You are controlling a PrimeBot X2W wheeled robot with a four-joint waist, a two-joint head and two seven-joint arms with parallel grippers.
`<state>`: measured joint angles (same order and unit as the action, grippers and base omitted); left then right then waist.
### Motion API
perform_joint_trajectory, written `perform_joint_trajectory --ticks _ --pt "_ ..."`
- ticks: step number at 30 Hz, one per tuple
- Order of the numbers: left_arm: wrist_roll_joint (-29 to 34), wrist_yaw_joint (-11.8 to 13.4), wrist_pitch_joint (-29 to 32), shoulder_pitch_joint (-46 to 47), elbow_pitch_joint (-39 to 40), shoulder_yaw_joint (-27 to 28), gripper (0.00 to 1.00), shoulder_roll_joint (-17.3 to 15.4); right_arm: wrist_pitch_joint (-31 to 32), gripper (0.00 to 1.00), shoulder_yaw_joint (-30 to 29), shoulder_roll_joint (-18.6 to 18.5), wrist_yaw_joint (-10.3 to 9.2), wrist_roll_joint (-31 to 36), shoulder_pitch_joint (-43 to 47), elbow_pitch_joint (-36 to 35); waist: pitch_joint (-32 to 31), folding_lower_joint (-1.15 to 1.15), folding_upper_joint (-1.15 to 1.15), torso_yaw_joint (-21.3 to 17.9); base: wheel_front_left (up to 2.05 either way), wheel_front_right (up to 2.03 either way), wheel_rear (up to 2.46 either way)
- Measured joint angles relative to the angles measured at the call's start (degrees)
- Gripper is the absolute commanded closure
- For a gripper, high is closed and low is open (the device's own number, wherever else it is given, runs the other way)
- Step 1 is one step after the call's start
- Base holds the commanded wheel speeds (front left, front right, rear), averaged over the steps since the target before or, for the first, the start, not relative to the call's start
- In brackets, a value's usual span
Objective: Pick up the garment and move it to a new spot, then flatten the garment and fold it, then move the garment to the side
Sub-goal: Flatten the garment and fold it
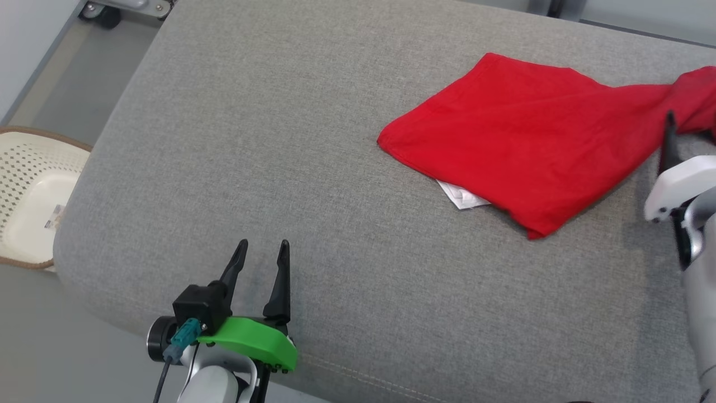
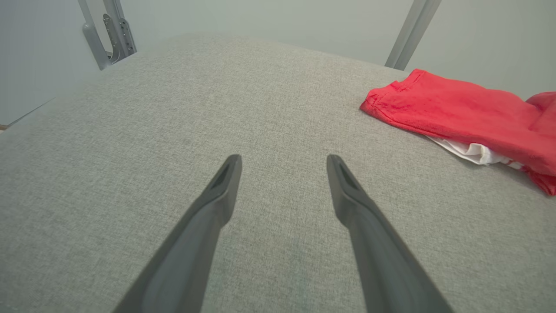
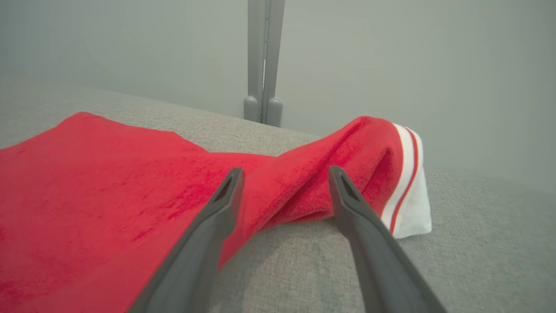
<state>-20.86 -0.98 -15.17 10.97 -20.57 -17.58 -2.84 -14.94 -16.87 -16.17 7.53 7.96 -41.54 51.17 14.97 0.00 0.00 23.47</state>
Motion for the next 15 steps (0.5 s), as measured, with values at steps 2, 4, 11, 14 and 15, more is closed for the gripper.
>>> perform_joint_trajectory --ticks 2,4,11,14,15 --pt "0.48 -0.16 0.00 -0.09 -0.31 0.45 0.00 -0.01 -0.05 0.00 1.80 2.87 0.00 -1.99 3.13 -2.90 -0.27 0.00 0.00 -1.01 0.00 0.00 0.00" --pt "0.92 -0.38 0.00 -0.18 -0.63 0.68 0.00 0.00 -0.07 0.00 4.79 4.76 0.00 -4.30 7.14 -5.52 -0.74 0.00 0.00 -2.24 0.00 0.00 0.00" --pt "1.71 -0.79 0.00 -0.91 -1.59 0.83 0.00 0.04 -0.07 0.00 15.21 8.47 0.00 -12.43 19.08 -12.79 -4.34 0.00 0.00 -7.14 0.00 0.00 0.00" --pt "1.75 -0.91 0.00 -1.63 -1.88 0.83 0.00 0.04 -0.07 0.00 18.78 9.43 0.00 -15.49 22.09 -14.49 -6.27 0.00 0.00 -8.56 0.00 0.00 0.00" --pt "1.75 -0.98 0.00 -1.98 -1.96 0.82 0.00 0.04 -0.08 0.00 19.82 9.78 0.00 -16.31 22.74 -14.78 -6.87 0.00 0.00 -8.90 0.00 0.00 0.00"
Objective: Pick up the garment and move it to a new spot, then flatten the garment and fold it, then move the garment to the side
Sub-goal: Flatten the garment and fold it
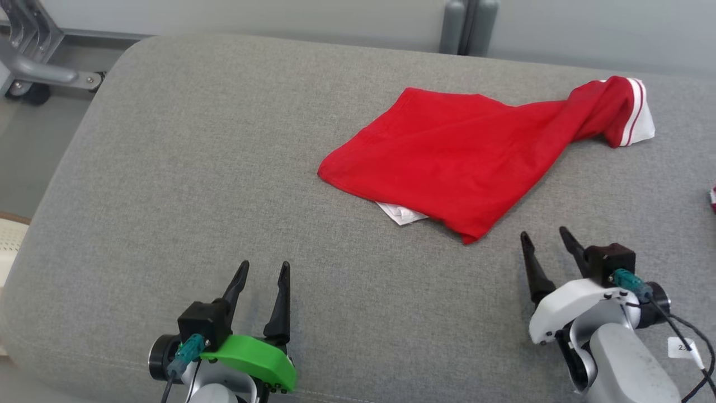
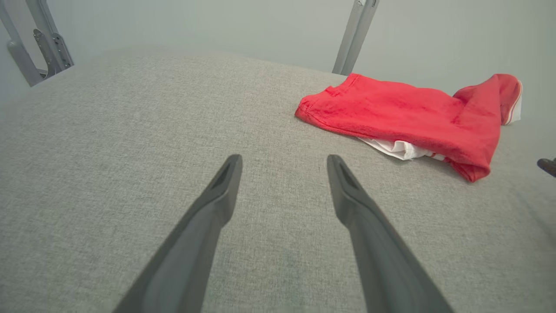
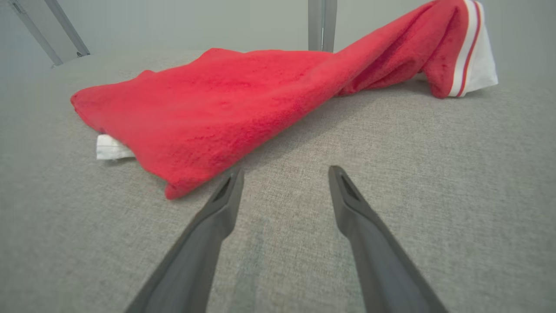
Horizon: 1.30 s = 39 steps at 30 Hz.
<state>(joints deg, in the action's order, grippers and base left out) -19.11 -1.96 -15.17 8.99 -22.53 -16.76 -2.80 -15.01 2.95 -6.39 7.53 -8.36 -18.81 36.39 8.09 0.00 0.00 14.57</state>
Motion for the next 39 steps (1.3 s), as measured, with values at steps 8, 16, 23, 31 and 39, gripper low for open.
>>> perform_joint_trajectory --ticks 8,16,23,31,39 --pt "-0.36 -0.08 0.00 -1.65 -0.85 -0.55 0.00 -0.01 -0.02 0.00 7.72 1.27 0.00 -3.41 1.77 -1.58 -2.75 0.00 0.00 0.55 0.00 0.00 0.00" --pt "-1.03 -0.09 0.00 -1.97 -1.11 -1.49 0.00 -0.03 -0.03 0.00 11.35 1.26 0.00 -4.67 -0.25 -1.27 -2.33 0.00 0.00 4.57 0.00 0.00 0.00" --pt "-1.69 0.03 0.00 -1.98 -1.04 -1.49 0.00 -0.03 -0.03 0.00 10.84 0.52 0.00 -3.70 -2.55 -0.14 -1.18 0.00 0.00 8.54 0.00 0.00 0.00" --pt "-2.30 0.45 0.00 -2.36 -1.11 -1.66 0.00 -0.04 -0.03 0.00 7.45 -1.08 0.00 1.44 -0.95 -0.13 -0.04 0.00 0.00 8.79 0.00 0.00 0.00" --pt "-2.36 0.38 0.00 -2.07 -0.68 -2.40 0.00 -0.03 -0.03 0.00 1.72 0.67 0.00 -0.37 3.31 -0.83 0.45 0.00 0.00 7.75 0.00 0.00 0.00"
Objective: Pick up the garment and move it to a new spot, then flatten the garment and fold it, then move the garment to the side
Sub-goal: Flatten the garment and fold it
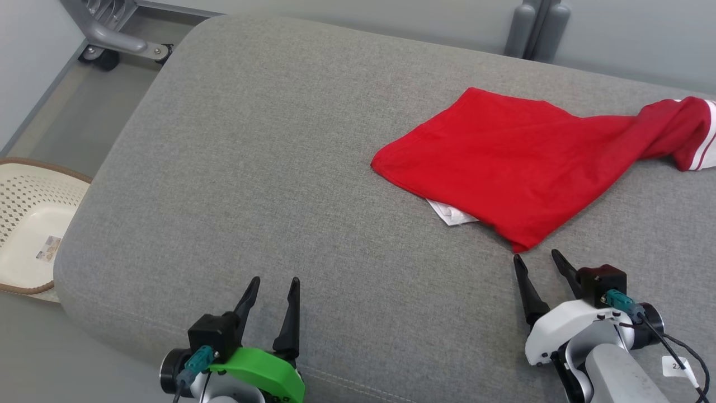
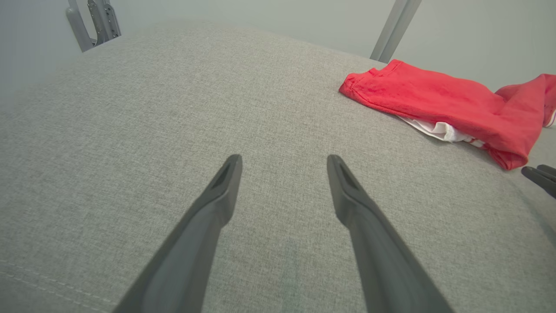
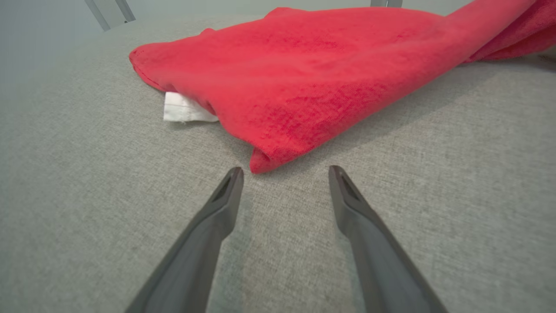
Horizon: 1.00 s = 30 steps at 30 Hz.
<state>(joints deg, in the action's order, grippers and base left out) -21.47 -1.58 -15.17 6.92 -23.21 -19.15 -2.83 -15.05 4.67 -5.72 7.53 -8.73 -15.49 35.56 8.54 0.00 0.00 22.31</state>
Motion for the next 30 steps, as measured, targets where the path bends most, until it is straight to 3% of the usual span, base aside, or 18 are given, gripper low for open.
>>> perform_joint_trajectory --ticks 9,10,11,13,15,20,25,30 --pt "-0.33 -0.52 0.00 0.67 -0.35 -0.42 0.00 0.00 0.00 0.00 -1.66 1.12 0.00 -0.83 -2.23 2.76 1.45 0.00 0.00 0.95 0.00 0.00 0.00" --pt "-0.51 -0.54 0.00 0.68 -0.43 -0.37 0.00 0.00 0.00 0.04 -2.26 1.30 0.00 -0.98 -2.75 3.41 1.55 0.00 0.00 1.22 0.00 0.00 0.00" --pt "-0.51 -0.71 0.00 0.70 -0.52 -0.36 0.00 -0.01 0.00 0.16 -2.76 1.43 0.00 -1.33 -3.24 3.97 1.66 0.00 0.00 1.48 0.00 0.00 0.00" --pt "-0.49 -0.93 0.00 0.74 -0.62 -0.21 0.00 0.00 0.00 0.67 -3.55 1.65 0.00 -1.47 -4.30 4.65 1.92 0.00 0.00 1.96 0.00 0.00 0.00" --pt "-0.09 -0.94 0.00 0.77 -0.60 0.05 0.00 -0.01 0.00 1.00 -4.16 1.92 0.00 -1.76 -5.25 4.99 2.24 0.00 0.00 2.26 0.00 0.00 0.00" --pt "0.54 -1.07 0.00 0.73 -0.60 1.48 0.00 -0.01 0.00 1.00 -4.37 2.35 0.00 -2.32 -5.54 3.23 2.23 0.00 0.00 1.72 0.00 0.00 0.00" --pt "1.55 -1.55 0.01 0.11 -0.71 2.05 0.00 0.01 0.00 1.00 -6.39 1.82 0.00 -4.69 -1.20 -6.82 1.22 0.00 0.00 -0.67 0.00 0.00 0.00" --pt "0.85 -2.02 0.00 -0.14 -0.58 0.27 0.00 0.03 0.00 1.00 -2.82 -0.42 -0.02 -5.34 2.83 -17.84 -0.17 0.00 0.00 -3.92 0.00 0.00 0.00"
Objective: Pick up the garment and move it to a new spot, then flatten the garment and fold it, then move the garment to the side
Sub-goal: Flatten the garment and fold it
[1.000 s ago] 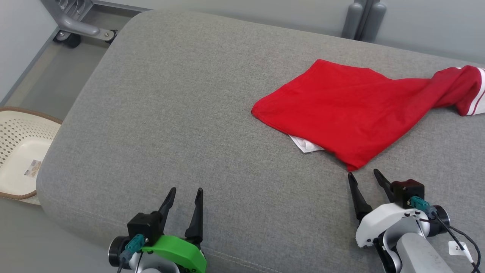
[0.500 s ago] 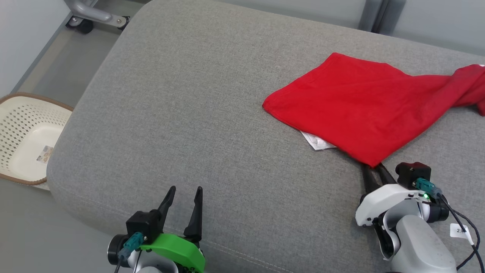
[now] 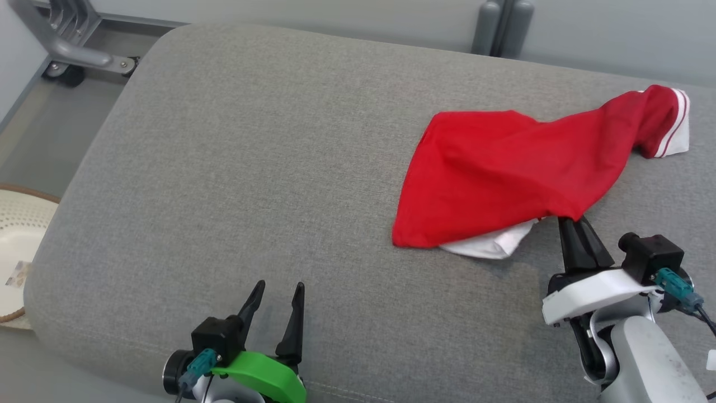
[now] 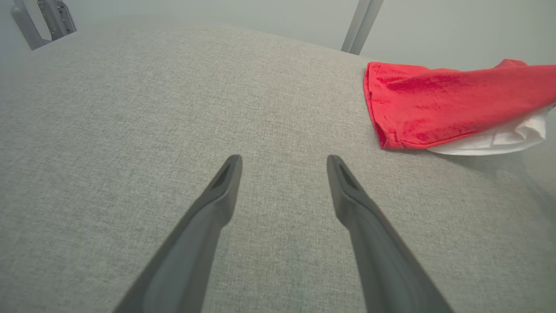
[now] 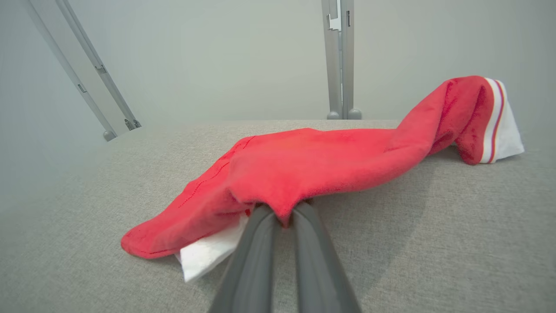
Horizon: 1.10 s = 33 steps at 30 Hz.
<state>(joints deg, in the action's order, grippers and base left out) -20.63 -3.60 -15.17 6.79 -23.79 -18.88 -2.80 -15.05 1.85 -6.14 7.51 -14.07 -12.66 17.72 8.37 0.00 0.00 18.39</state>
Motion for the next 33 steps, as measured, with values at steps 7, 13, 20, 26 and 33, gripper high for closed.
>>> perform_joint_trajectory --ticks 7,13,20,26,33 --pt "-1.12 0.01 0.00 0.07 -0.16 -3.07 0.00 -0.01 0.00 1.00 5.32 -4.77 0.00 0.89 -4.27 -3.88 -1.23 0.00 0.00 -1.66 0.00 0.00 0.00" --pt "-2.97 0.08 0.00 0.95 -0.55 -5.73 0.00 -0.02 0.09 1.00 11.23 -7.83 0.00 3.71 -16.21 8.71 -1.31 0.00 0.00 1.30 0.00 0.00 0.00" --pt "-4.65 0.59 0.01 1.48 -0.19 -8.08 0.00 -0.05 1.00 0.63 15.94 -6.69 0.01 7.37 -28.88 25.79 0.15 0.00 0.00 7.63 0.00 0.00 0.00" --pt "-5.04 1.09 0.00 1.69 0.03 -8.60 0.00 -0.08 0.63 0.00 14.41 -3.77 0.01 6.81 -34.35 36.91 2.59 0.00 0.00 12.05 0.00 0.00 0.00" --pt "-4.41 1.10 0.00 1.66 0.13 -6.83 0.00 -0.07 0.05 0.00 13.81 -2.78 0.02 3.75 -30.17 30.72 3.74 0.00 0.00 11.34 0.00 0.00 0.00"
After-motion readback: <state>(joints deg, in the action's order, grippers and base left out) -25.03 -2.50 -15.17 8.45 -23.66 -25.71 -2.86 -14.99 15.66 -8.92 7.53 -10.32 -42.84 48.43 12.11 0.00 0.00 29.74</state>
